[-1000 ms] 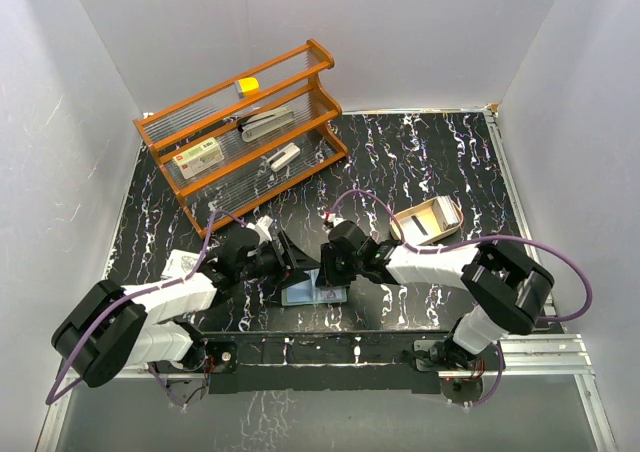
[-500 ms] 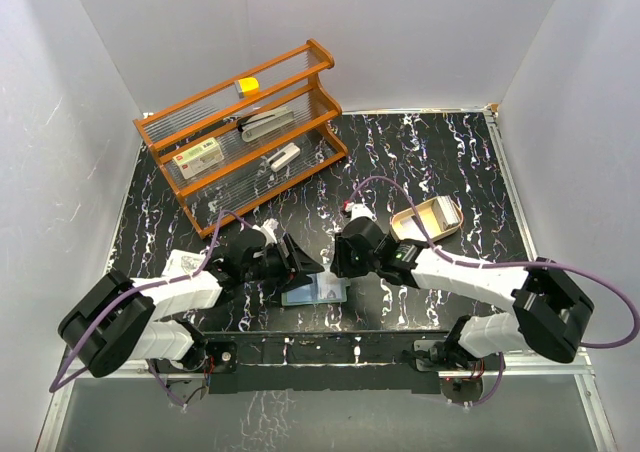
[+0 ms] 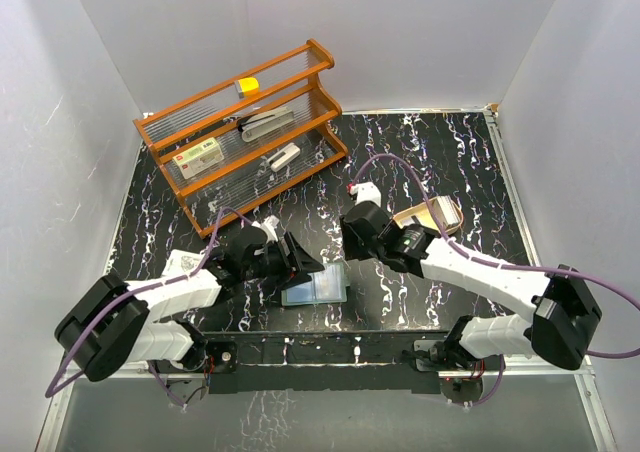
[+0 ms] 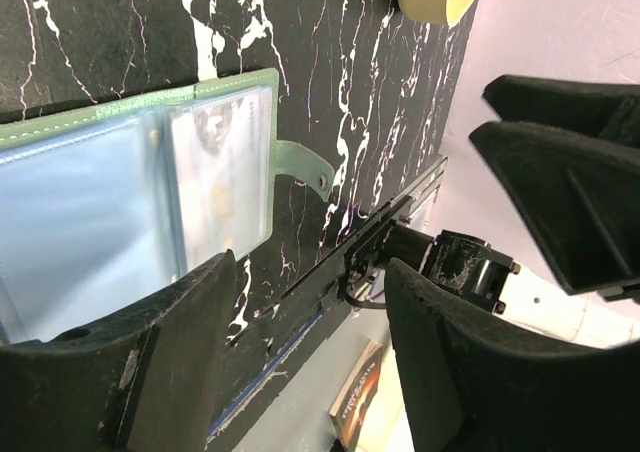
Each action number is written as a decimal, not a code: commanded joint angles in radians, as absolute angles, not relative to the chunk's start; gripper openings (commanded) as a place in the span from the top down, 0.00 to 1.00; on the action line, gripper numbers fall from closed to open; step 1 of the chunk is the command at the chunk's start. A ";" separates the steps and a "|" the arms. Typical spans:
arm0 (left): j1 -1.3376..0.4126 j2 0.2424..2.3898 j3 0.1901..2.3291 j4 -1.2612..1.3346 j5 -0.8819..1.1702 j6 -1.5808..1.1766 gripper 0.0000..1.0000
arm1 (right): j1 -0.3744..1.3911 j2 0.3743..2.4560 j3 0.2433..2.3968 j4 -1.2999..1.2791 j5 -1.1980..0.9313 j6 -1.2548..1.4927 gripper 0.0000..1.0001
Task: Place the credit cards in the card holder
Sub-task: Turn over the card slot in the card holder, then pick up the credit card from the storage box.
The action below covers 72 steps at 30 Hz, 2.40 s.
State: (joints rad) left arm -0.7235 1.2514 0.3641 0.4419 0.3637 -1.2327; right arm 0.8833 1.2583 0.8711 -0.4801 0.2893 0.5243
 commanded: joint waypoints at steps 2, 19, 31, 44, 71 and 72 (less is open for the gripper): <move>-0.729 1.155 0.434 0.262 0.315 -1.117 0.40 | 0.858 1.263 0.976 -0.555 0.482 0.416 0.55; -0.727 0.948 0.547 -0.153 0.226 -0.885 0.01 | 0.551 1.512 1.132 -0.661 0.753 0.195 0.41; -0.727 0.880 0.562 -0.231 0.255 -0.841 0.01 | 0.418 1.703 1.239 -0.718 0.831 0.148 0.38; -0.726 0.870 0.509 -0.175 0.286 -0.866 0.01 | 0.337 1.859 1.266 -0.725 0.890 0.110 0.38; -0.726 0.780 0.485 -0.232 0.283 -0.922 0.01 | 0.280 1.803 1.229 -0.702 0.884 0.086 0.57; -0.724 0.781 0.480 -0.226 0.290 -0.926 0.01 | 0.280 1.796 1.226 -0.700 0.884 0.086 0.57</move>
